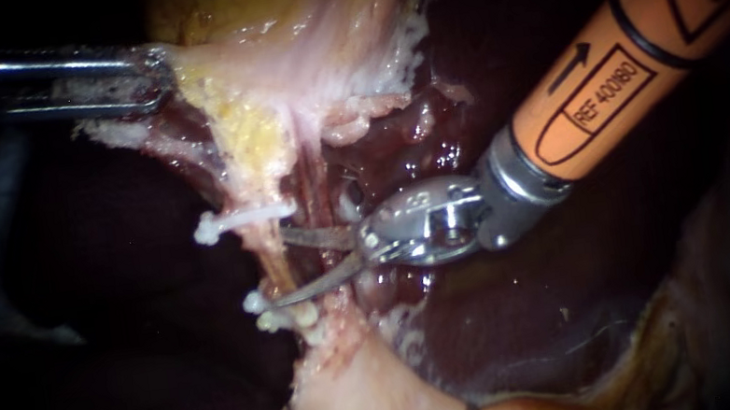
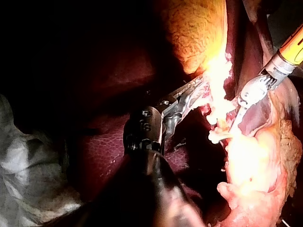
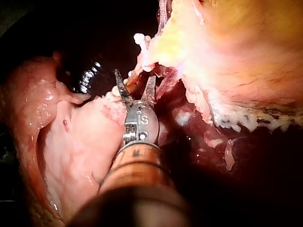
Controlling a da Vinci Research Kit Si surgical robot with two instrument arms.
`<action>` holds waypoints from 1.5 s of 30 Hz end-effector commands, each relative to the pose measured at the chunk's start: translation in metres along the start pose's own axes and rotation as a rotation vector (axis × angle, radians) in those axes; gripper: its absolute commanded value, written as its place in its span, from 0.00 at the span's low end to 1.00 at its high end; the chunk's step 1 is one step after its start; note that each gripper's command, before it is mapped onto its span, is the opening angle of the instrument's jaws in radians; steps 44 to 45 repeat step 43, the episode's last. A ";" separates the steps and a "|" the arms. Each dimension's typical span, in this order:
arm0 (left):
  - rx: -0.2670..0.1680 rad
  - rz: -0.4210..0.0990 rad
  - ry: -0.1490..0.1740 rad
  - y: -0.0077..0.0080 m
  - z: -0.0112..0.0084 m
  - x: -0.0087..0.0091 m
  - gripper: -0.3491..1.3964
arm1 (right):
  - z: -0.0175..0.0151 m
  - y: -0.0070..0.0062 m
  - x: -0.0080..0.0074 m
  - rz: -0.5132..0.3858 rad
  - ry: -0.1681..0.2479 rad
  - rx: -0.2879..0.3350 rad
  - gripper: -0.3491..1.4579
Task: Go to the cutting position left tube
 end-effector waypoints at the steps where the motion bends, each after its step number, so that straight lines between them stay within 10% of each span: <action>1: 0.000 0.000 0.000 0.0000 0.0000 0.0000 0.00 | 0.0003 -0.0001 0.0002 -0.001 0.003 -0.004 0.98; 15: 0.002 0.000 0.001 0.0001 0.0004 0.0000 0.00 | 0.0039 -0.0006 0.0029 0.018 0.065 -0.012 0.98; 32: 0.002 0.000 0.001 0.0000 0.0003 0.0000 0.00 | 0.0033 -0.0050 0.0069 0.031 0.135 0.036 0.99; 45: 0.001 0.000 0.001 0.0000 0.0003 0.0000 0.00 | 0.0034 -0.0052 0.0070 0.032 0.135 0.051 0.98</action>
